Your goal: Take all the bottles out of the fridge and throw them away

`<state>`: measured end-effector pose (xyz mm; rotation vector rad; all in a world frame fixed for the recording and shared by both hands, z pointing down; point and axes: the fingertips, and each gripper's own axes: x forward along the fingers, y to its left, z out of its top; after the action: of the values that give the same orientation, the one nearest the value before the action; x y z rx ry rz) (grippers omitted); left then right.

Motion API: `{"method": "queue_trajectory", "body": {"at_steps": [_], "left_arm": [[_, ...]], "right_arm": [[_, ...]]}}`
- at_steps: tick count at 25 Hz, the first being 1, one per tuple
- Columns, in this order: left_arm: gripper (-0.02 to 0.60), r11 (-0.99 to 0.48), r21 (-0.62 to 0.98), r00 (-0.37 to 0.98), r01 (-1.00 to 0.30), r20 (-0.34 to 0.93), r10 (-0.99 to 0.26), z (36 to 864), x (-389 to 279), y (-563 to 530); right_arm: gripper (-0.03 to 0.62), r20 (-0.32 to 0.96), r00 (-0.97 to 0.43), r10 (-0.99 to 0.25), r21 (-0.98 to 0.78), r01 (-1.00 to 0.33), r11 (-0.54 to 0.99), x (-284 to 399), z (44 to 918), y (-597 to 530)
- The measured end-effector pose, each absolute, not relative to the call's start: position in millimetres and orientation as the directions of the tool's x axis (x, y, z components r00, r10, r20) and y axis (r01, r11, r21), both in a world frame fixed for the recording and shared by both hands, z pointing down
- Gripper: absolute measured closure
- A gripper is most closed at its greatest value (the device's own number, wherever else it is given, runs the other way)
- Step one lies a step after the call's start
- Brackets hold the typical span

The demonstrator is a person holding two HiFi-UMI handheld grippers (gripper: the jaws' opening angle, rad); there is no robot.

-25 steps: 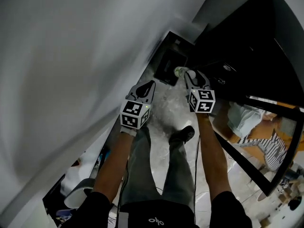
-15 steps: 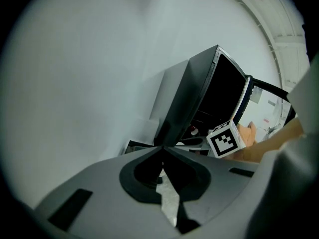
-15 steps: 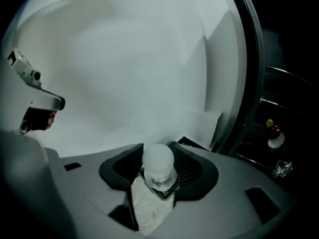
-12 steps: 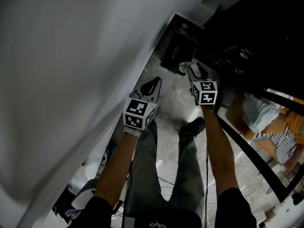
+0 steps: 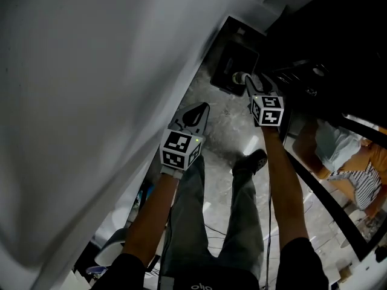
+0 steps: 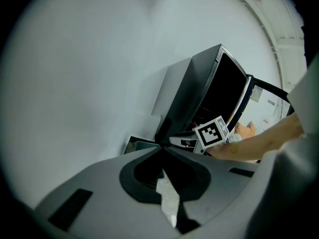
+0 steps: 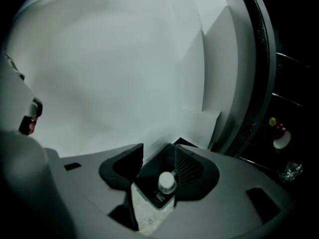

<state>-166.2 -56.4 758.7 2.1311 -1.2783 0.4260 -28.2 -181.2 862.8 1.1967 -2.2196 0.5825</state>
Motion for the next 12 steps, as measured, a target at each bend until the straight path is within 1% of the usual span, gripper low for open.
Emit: {"method": "queue_trajectory", "body": {"at_steps": [10,12], "left_arm": [[0.578,-0.360,0.335,0.492,-0.871,0.558,-0.669,758.4,-149.5,-55.1],[0.578,-0.365,0.333,0.494,-0.869,0.556,-0.669,754.7,-143.1,-56.1]], "right_arm": [[0.399,0.624,-0.461,-0.631,-0.150,-0.863,0.482,-8.0,851.3,-154.9],[0.435,0.610,-0.462,-0.644,-0.160,-0.867,0.471,-1.0,840.6,-149.5]]}}
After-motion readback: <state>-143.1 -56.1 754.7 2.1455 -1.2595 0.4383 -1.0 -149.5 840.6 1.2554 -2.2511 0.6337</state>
